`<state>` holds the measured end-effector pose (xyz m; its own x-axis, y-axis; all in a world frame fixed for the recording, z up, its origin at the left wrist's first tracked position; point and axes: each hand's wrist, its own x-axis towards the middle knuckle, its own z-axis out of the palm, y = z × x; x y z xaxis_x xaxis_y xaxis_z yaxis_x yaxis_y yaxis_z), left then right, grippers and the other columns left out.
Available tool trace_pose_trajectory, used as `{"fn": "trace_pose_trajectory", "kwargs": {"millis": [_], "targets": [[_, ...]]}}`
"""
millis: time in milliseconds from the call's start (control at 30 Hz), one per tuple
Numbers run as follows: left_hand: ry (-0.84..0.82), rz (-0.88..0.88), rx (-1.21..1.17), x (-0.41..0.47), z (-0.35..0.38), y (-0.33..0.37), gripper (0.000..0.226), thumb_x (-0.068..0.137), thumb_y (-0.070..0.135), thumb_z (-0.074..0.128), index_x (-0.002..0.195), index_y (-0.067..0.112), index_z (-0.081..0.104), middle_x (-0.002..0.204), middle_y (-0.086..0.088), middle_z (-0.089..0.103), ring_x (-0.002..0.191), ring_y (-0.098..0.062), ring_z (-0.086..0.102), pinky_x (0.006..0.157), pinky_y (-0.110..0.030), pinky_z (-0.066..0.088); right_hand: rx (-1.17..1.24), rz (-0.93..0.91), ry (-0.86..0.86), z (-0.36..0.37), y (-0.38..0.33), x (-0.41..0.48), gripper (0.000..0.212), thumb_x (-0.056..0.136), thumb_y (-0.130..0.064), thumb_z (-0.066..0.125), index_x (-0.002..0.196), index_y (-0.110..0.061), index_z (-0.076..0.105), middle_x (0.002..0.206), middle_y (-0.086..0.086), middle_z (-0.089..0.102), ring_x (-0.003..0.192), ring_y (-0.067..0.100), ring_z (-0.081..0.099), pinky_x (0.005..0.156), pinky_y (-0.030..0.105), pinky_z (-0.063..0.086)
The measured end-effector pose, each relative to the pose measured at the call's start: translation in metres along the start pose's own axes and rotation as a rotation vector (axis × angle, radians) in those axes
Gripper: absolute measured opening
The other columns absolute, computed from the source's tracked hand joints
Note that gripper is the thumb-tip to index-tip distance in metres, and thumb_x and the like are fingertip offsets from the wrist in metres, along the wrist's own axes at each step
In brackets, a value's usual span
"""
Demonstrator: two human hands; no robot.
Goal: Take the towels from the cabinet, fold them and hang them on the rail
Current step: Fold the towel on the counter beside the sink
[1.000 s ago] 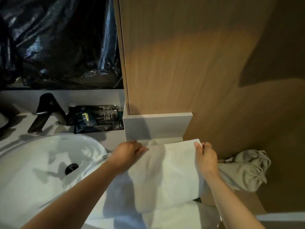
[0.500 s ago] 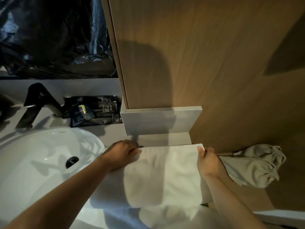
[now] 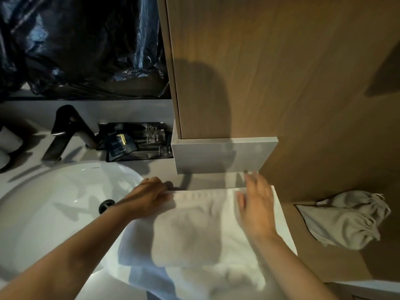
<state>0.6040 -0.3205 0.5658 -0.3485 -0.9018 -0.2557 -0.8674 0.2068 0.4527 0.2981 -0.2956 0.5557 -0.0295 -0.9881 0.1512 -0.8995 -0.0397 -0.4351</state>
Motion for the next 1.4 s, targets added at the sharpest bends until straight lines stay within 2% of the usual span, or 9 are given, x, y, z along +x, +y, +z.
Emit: {"fn": "trace_pose_trajectory", "kwargs": {"millis": [133,333,500,600,667,1000,1100,1233,1400], "targets": [[0.006,-0.128,-0.092,-0.02,-0.005,-0.027,0.017,0.097,0.039,0.05,0.094,0.032,0.065,0.095,0.002,0.056,0.09,-0.014,0.056,0.077,-0.029,0.045,0.05,-0.291,-0.038,0.021,-0.052,0.003,0.028,0.077,-0.013,0.08,0.103,-0.005,0.072,0.103,0.009,0.071,0.096,0.027,0.069,0.092,0.034,0.052],[0.08,-0.229,-0.271,-0.028,0.007,-0.038,0.022,0.097,0.038,0.053,0.085,0.025,0.065,0.088,0.005,0.058,0.084,-0.006,0.055,0.07,-0.009,0.036,0.125,-0.295,-0.421,0.054,-0.091,0.016,0.028,0.099,-0.027,0.051,0.121,-0.016,0.066,0.122,0.002,0.062,0.113,0.025,0.054,0.099,0.034,0.038],[0.144,-0.27,-0.327,-0.034,0.011,-0.041,0.029,0.093,0.046,0.052,0.078,0.024,0.063,0.085,0.008,0.058,0.084,0.003,0.053,0.067,-0.007,0.034,0.086,-0.26,-0.463,0.064,-0.099,0.024,0.02,0.095,-0.032,0.057,0.105,-0.018,0.068,0.111,-0.001,0.06,0.107,0.02,0.052,0.095,0.03,0.037],[0.123,-0.221,-0.418,-0.032,0.01,-0.042,0.051,0.092,0.051,0.044,0.076,0.005,0.056,0.081,-0.009,0.056,0.075,-0.008,0.051,0.073,-0.025,0.038,0.268,-0.161,-0.411,0.065,-0.102,0.029,0.015,0.095,-0.024,0.059,0.093,-0.01,0.064,0.1,0.004,0.061,0.095,0.023,0.055,0.089,0.034,0.042],[0.109,-0.248,-0.421,-0.032,0.011,-0.042,0.051,0.095,0.053,0.044,0.069,0.01,0.048,0.072,-0.002,0.049,0.068,-0.009,0.047,0.069,-0.034,0.038,0.351,-0.067,-0.403,0.064,-0.105,0.031,0.016,0.097,-0.024,0.056,0.092,-0.01,0.06,0.097,0.004,0.063,0.091,0.022,0.056,0.083,0.033,0.043],[0.153,-0.47,-0.503,-0.022,0.013,-0.035,0.042,0.097,0.042,0.049,0.067,0.014,0.057,0.057,0.009,0.051,0.052,-0.001,0.046,0.044,-0.012,0.031,0.216,-0.166,-0.45,0.076,-0.111,0.027,0.029,0.096,-0.026,0.056,0.12,-0.013,0.063,0.119,0.005,0.064,0.112,0.025,0.055,0.098,0.034,0.038],[0.153,-0.612,-0.579,-0.015,0.011,-0.028,0.036,0.096,0.041,0.05,0.073,0.017,0.066,0.066,0.005,0.062,0.059,-0.007,0.054,0.043,-0.013,0.037,0.212,-0.236,-0.448,0.075,-0.114,0.027,0.025,0.096,-0.028,0.055,0.107,-0.01,0.069,0.108,0.009,0.064,0.103,0.028,0.056,0.09,0.034,0.039],[0.02,-0.8,-0.847,-0.019,-0.002,-0.03,0.053,0.096,0.057,0.042,0.081,0.011,0.065,0.074,-0.004,0.062,0.067,-0.018,0.058,0.056,-0.024,0.043,0.324,-0.207,-0.49,0.068,-0.112,0.024,0.02,0.098,-0.028,0.054,0.096,-0.01,0.062,0.091,0.006,0.067,0.088,0.03,0.059,0.072,0.032,0.037],[0.132,-0.698,-1.189,-0.026,-0.018,-0.027,0.039,0.1,0.032,0.049,0.089,-0.002,0.064,0.073,-0.01,0.053,0.066,-0.02,0.053,0.071,-0.034,0.049,0.51,-0.164,-0.565,0.049,-0.122,0.027,0.018,0.097,-0.026,0.057,0.097,-0.011,0.067,0.087,0.001,0.067,0.086,0.024,0.06,0.081,0.034,0.044]]}}
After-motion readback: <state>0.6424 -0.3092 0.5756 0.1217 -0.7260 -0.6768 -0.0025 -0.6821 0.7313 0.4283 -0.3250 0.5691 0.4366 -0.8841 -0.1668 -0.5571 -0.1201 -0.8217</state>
